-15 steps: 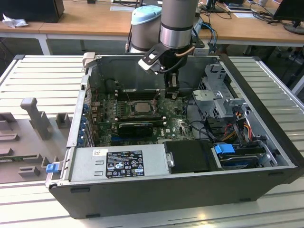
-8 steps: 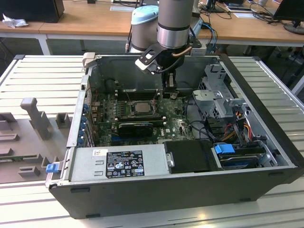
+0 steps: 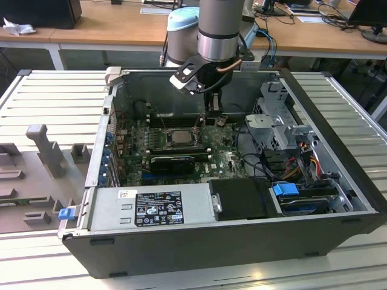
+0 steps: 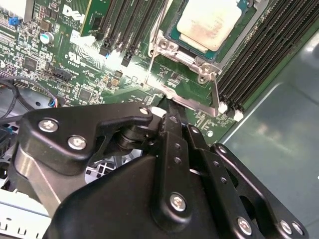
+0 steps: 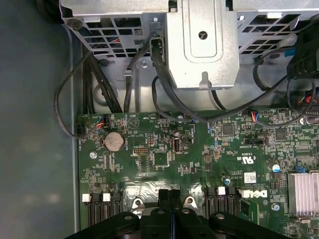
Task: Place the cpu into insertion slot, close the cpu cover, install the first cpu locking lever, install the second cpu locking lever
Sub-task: 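Close the cpu cover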
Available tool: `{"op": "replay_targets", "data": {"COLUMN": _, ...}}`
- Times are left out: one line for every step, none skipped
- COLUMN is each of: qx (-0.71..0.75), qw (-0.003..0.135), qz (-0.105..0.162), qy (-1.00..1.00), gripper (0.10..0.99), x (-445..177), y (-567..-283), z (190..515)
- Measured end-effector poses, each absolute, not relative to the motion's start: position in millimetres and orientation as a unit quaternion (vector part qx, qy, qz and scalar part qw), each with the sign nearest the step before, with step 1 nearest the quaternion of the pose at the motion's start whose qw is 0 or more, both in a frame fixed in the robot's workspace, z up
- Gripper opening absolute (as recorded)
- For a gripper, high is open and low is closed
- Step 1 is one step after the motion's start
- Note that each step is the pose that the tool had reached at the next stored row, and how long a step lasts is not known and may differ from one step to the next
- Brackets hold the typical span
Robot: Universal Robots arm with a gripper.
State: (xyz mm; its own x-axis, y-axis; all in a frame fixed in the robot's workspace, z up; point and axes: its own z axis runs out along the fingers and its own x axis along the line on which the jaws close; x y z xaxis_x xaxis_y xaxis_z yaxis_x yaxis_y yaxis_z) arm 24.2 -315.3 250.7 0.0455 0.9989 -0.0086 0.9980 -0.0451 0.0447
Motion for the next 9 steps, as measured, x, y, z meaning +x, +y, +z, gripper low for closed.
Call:
{"op": "replay_targets", "data": {"qx": 0.723, "qw": 0.019, "qz": 0.012, "qy": 0.691, "gripper": 0.106, "x": 23.7, "y": -315.4, "z": 250.7}}
{"op": "replay_targets", "data": {"qx": 0.723, "qw": 0.019, "qz": 0.012, "qy": 0.691, "gripper": 0.106, "x": 23.3, "y": -315.4, "z": 250.7}}
{"op": "replay_targets", "data": {"qx": 0.723, "qw": 0.019, "qz": 0.012, "qy": 0.691, "gripper": 0.106, "x": 23.0, "y": -315.4, "z": 250.7}}
{"op": "replay_targets", "data": {"qx": 0.723, "qw": 0.019, "qz": 0.012, "qy": 0.691, "gripper": 0.106, "x": 22.8, "y": -315.4, "z": 250.7}}
{"op": "replay_targets", "data": {"qx": 0.723, "qw": 0.019, "qz": 0.012, "qy": 0.691, "gripper": 0.106, "x": 22.4, "y": -315.3, "z": 250.7}}
{"op": "replay_targets", "data": {"qx": 0.723, "qw": 0.019, "qz": 0.012, "qy": 0.691, "gripper": 0.106, "x": 22.1, "y": -315.3, "z": 250.6}}
{"op": "replay_targets", "data": {"qx": 0.723, "qw": 0.019, "qz": 0.012, "qy": 0.691, "gripper": 0.106, "x": 21.8, "y": -315.4, "z": 250.7}}
{"op": "replay_targets", "data": {"qx": 0.723, "qw": 0.019, "qz": 0.012, "qy": 0.691, "gripper": 0.106, "x": 21.6, "y": -315.3, "z": 250.6}}
{"op": "replay_targets", "data": {"qx": 0.723, "qw": 0.019, "qz": 0.012, "qy": 0.691, "gripper": 0.106, "x": 21.1, "y": -315.4, "z": 250.7}}
